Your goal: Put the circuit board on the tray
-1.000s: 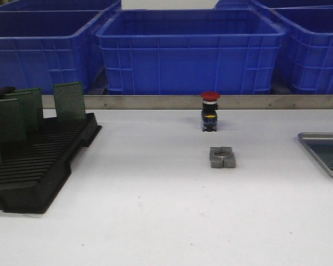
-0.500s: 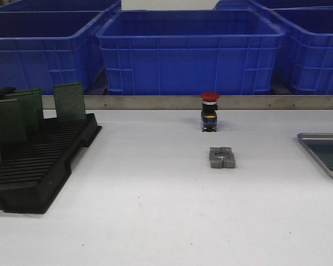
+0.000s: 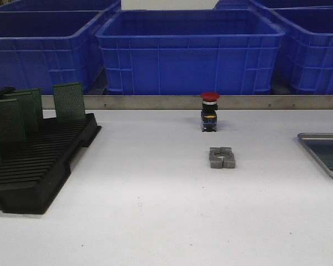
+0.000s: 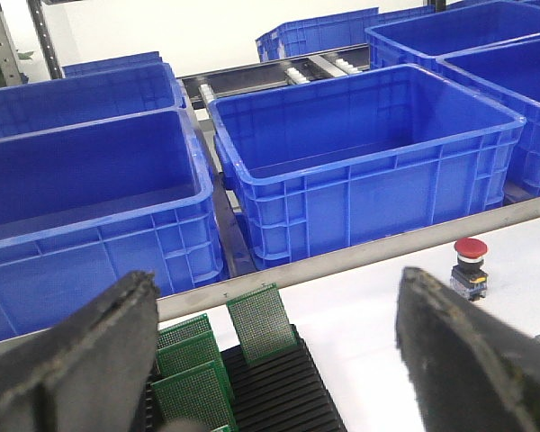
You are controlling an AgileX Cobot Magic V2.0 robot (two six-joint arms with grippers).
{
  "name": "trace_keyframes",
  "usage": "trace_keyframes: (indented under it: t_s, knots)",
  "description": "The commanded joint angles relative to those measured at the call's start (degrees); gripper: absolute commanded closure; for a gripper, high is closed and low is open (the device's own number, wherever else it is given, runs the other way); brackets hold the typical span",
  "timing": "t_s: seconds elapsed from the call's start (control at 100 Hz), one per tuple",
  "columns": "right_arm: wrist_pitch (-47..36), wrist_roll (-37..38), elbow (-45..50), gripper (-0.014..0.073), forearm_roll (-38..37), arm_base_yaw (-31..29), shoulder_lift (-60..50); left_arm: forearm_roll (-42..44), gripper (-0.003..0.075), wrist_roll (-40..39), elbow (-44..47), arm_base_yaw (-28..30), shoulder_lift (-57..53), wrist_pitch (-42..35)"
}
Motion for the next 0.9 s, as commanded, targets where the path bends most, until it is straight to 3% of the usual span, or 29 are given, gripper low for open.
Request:
trace_keyframes:
  t_s: [0.0,0.14,0.23,0.35,0.53,0.89]
  knots:
    - [-1.3,-0.5,-1.0,0.0187,1.5,0.0,0.4,-1.4,0.0208,-0.5,-1.6,0.1,0.2,-3.4]
    - [-1.3,-0.5,-0.9,0.0231,1.5,0.0,0.4,-1.4,0.0210,-0.5,-1.6,0.1,0.2,-3.4]
    - [-1.4,-0.5,-0.9,0.0291,1.5,0.0,0.4,-1.4,0.0264,-0.5,-1.6,0.1,0.2,-3.4]
    - [-1.4,-0.5,-0.9,0.0417,1.5,0.0,0.4,-1.4,0.0430,-0.5,-1.6,0.1,0.2,-3.4]
    - [-1.4,-0.5,-0.9,0.0653,1.5,0.0,0.4,-1.4,0.0741,-0.5,-1.6,0.1,0.2,-3.4]
    - [-1.7,-0.5,-0.9,0.0662,1.6,0.0,0.4,-1.4,0.0739,-0.5,-1.6,0.1,0.2,-3.4]
